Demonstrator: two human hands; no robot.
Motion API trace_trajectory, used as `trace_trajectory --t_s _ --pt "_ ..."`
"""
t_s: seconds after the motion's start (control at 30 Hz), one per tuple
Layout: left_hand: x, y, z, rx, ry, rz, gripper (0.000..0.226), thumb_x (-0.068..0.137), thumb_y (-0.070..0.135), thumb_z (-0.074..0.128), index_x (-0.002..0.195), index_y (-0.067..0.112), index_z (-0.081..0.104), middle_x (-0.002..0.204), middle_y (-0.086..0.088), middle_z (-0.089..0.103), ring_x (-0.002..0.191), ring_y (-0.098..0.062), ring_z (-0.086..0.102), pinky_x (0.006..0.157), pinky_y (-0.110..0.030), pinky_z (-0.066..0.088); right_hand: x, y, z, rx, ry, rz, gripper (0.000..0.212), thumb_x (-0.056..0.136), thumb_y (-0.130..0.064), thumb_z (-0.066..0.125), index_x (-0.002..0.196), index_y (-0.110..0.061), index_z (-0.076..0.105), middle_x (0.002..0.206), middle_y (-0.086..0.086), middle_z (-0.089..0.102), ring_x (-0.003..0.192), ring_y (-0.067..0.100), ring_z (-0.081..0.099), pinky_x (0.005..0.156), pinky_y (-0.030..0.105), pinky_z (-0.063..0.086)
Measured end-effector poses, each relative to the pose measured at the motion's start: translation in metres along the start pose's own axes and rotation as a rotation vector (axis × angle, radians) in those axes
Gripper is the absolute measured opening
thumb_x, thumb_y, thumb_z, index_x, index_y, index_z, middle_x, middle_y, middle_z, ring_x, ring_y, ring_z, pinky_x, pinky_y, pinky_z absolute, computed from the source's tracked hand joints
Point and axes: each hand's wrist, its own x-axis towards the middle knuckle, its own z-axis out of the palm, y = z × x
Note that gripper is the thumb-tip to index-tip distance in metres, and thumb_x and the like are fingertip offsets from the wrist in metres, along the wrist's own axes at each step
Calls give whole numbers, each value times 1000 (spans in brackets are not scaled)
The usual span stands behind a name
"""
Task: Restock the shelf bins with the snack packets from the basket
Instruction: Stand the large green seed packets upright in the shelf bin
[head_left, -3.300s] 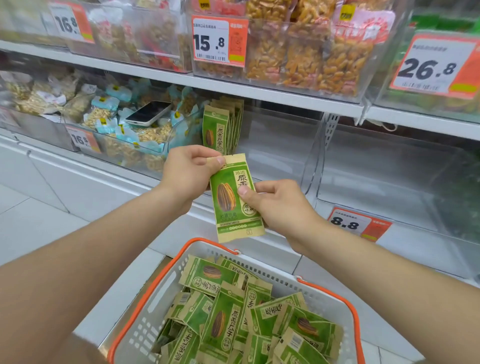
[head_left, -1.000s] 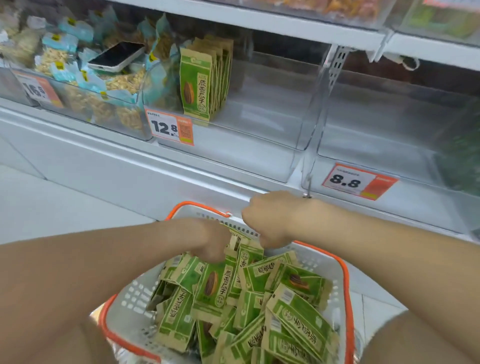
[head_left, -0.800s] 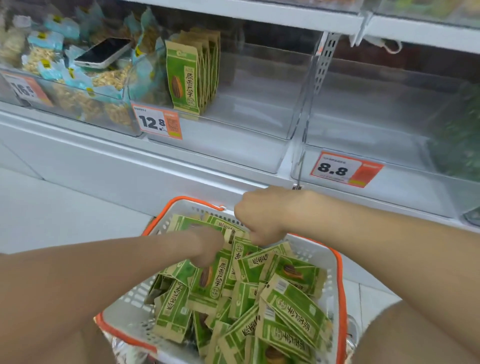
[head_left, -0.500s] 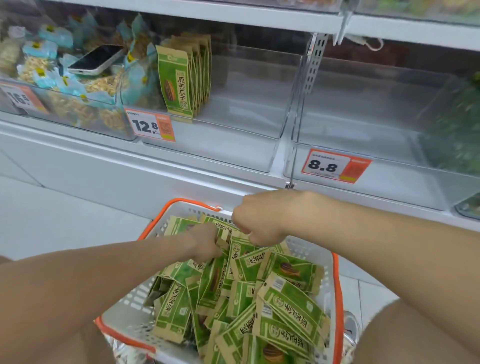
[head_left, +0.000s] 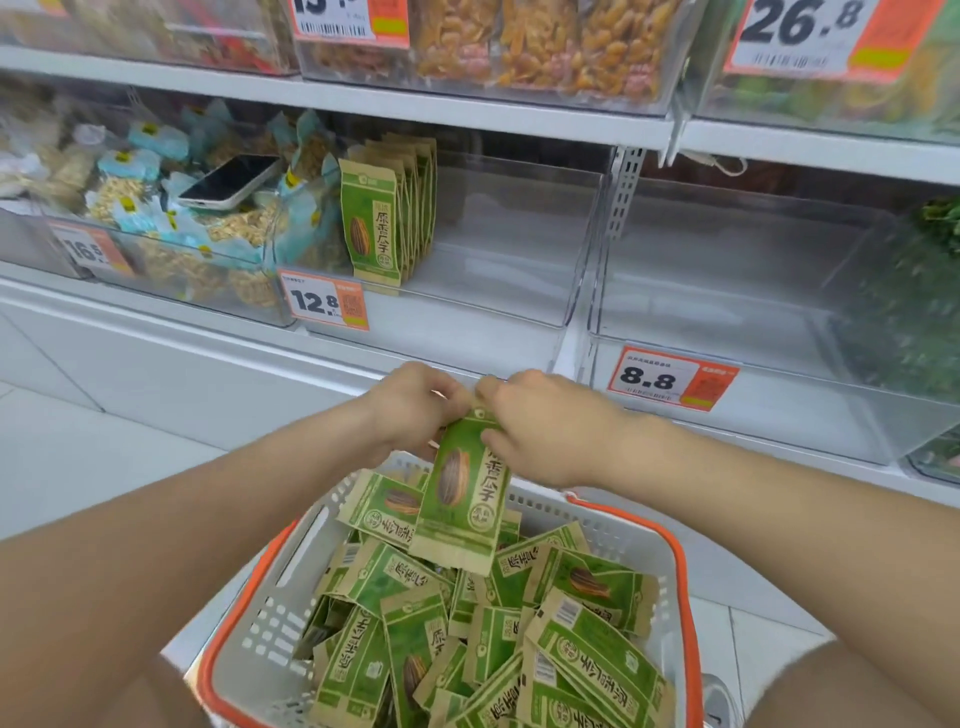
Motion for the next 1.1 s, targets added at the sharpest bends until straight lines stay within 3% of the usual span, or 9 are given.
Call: trace_trajectory --t_s 0.17,0.27,0.37,0.53,0.63,0.77,0.87,0.93,1.1 --pt "-19 31 -21 -251 106 243 17 108 13 56 103 5 70 84 -10 75 73 -19 70 61 -35 61 6 9 -26 470 386 137 44 99 -42 62 135 -21 46 103 -5 62 98 21 58 79 33 42" --pt "-26 44 -26 -406 238 287 18 109 13 55 111 1 69 90 -11 77 73 -16 73 60 -36 63 8 4 -33 1016 387 286 34 95 -41 71 115 -14 66 83 2 78 81 23 76 76 49 62" --pt "-28 48 -29 -450 291 272 21 109 12 53 115 0 69 95 -13 78 73 -16 73 64 -39 65 11 -1 -35 1251 353 305 29 97 -29 74 96 0 74 80 13 79 75 31 78 70 60 63" --pt "-25 57 -42 -461 346 242 23 112 17 49 114 6 69 106 -17 77 81 -19 74 75 -46 65 24 -7 -42 1278 458 267 24 95 -28 76 96 -4 76 81 11 79 74 32 78 69 57 64" --pt "-19 60 -61 -385 415 267 20 110 17 53 108 6 70 103 -19 77 85 -27 73 86 -60 59 34 -14 -52 1302 360 197 24 99 -27 71 102 -3 75 83 12 79 75 29 78 64 45 65" --pt "-10 65 -87 -296 442 267 27 112 23 47 106 8 69 104 -16 77 83 -21 75 72 -42 65 59 -18 -61 1156 415 203 23 101 -31 67 97 -11 76 79 5 79 70 20 77 61 41 63" --pt "5 60 -110 119 617 332 25 107 24 45 106 15 69 100 -4 76 95 -25 72 84 -47 60 87 -16 -63 1045 783 76 22 101 -40 63 101 -21 74 85 -1 79 78 21 76 76 54 61" --pt "12 55 -123 467 671 318 25 100 16 47 113 16 68 109 -5 73 108 -31 65 92 -48 54 102 -16 -67 949 929 -73 17 102 -34 62 111 -23 70 96 -8 78 88 13 74 81 49 60" --pt "23 42 -146 805 680 191 24 86 14 51 89 17 74 89 -12 72 97 -42 62 79 -46 55 149 -11 -53 667 955 -100 17 101 -26 64 119 -25 66 99 -4 69 89 16 64 80 42 54"
